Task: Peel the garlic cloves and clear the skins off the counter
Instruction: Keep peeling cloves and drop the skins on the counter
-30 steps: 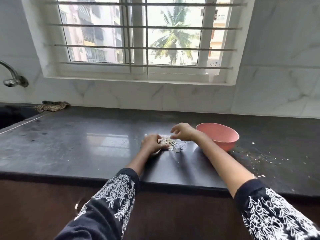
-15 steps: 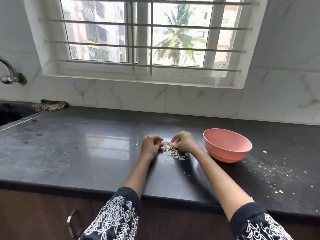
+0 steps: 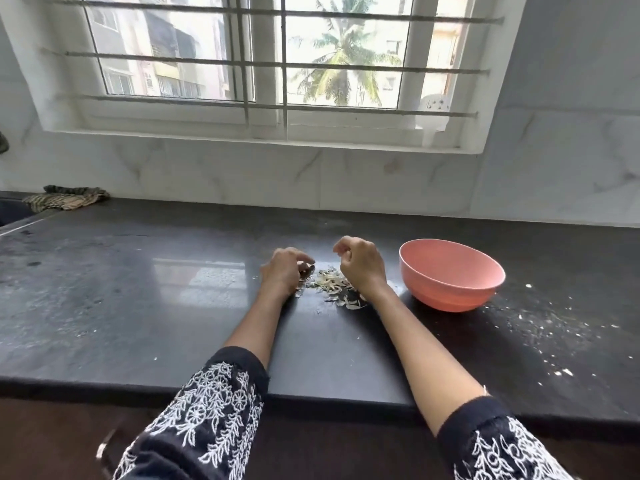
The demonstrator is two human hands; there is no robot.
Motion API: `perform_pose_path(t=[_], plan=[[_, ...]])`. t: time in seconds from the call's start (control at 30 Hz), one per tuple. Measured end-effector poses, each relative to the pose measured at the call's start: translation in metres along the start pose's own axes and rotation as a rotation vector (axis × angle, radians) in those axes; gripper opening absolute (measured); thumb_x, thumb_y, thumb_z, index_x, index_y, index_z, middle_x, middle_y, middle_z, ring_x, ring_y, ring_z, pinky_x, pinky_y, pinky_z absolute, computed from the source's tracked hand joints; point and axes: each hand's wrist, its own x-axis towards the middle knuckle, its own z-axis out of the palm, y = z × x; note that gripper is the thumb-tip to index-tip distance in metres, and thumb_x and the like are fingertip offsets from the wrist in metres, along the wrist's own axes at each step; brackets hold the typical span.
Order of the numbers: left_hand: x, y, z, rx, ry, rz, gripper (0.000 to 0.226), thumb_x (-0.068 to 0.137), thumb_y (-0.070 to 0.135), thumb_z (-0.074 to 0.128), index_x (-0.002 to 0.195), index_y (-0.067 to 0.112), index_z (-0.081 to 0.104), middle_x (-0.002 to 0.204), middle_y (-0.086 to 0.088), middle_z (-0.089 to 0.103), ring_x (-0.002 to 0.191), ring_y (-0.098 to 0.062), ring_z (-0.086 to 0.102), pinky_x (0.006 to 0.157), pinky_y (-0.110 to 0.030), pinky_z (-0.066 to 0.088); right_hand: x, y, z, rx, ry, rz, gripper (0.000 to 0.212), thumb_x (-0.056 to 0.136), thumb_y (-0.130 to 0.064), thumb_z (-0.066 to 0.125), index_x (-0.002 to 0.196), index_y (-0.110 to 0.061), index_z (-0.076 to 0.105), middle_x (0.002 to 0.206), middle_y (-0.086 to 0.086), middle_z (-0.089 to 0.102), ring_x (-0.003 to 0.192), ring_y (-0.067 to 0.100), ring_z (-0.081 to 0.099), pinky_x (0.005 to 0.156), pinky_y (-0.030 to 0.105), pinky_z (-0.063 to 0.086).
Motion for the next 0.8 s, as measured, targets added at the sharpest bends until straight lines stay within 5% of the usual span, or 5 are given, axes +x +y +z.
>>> perform_pose_path(t=[0.3,0.4,0.6,0.67,0.8], plan=[[-0.003,0.005,0.001,-0.014,0.038,0.014,0.024,0.083,0.003,0.055,0.086,0.02,0.072,0.1,0.001,0.067,0.086,-0.013,0.061,0.074,-0.021,0.037,0.006,0.01,0.007,0.068,0.01,0.059,0.032,0.081,0.0,0.044,0.09,-0.014,0.071,0.096,0.005,0.072,0.094,0.025,0.063,0.079,0.033,0.05],[-0.003,0.004,0.003,-0.063,0.069,0.068,0.028,0.084,-0.001,0.048,0.091,0.017,0.068,0.099,-0.001,0.068,0.088,-0.015,0.065,0.075,-0.025,0.045,0.005,0.014,0.007,0.118,0.046,0.068,0.029,0.082,-0.001,0.046,0.092,-0.014,0.071,0.093,0.004,0.071,0.088,0.023,0.063,0.074,0.028,0.046],[-0.008,0.012,0.0,-0.49,0.396,0.19,0.005,0.08,0.004,0.068,0.079,0.008,0.066,0.073,0.003,0.066,0.064,-0.001,0.06,0.067,-0.019,0.046,-0.001,-0.002,0.006,0.473,0.038,0.008,0.019,0.087,-0.017,0.063,0.104,-0.015,0.07,0.088,0.006,0.071,0.072,0.016,0.061,0.073,0.027,0.049],[-0.011,0.014,0.004,-0.622,0.384,0.162,0.008,0.079,0.005,0.07,0.077,0.011,0.066,0.071,0.003,0.065,0.06,0.005,0.058,0.066,-0.021,0.047,-0.005,-0.005,0.007,0.532,-0.034,-0.025,0.02,0.086,-0.016,0.066,0.105,-0.011,0.07,0.087,0.009,0.072,0.068,0.015,0.062,0.07,0.028,0.053],[-0.019,0.016,0.012,-0.797,0.298,0.112,0.008,0.08,0.002,0.069,0.078,0.008,0.064,0.066,0.003,0.062,0.054,0.005,0.056,0.057,-0.015,0.046,-0.013,-0.001,0.006,0.604,-0.109,-0.04,0.017,0.081,-0.009,0.071,0.095,-0.002,0.072,0.079,0.01,0.069,0.054,-0.006,0.056,0.054,0.008,0.041]])
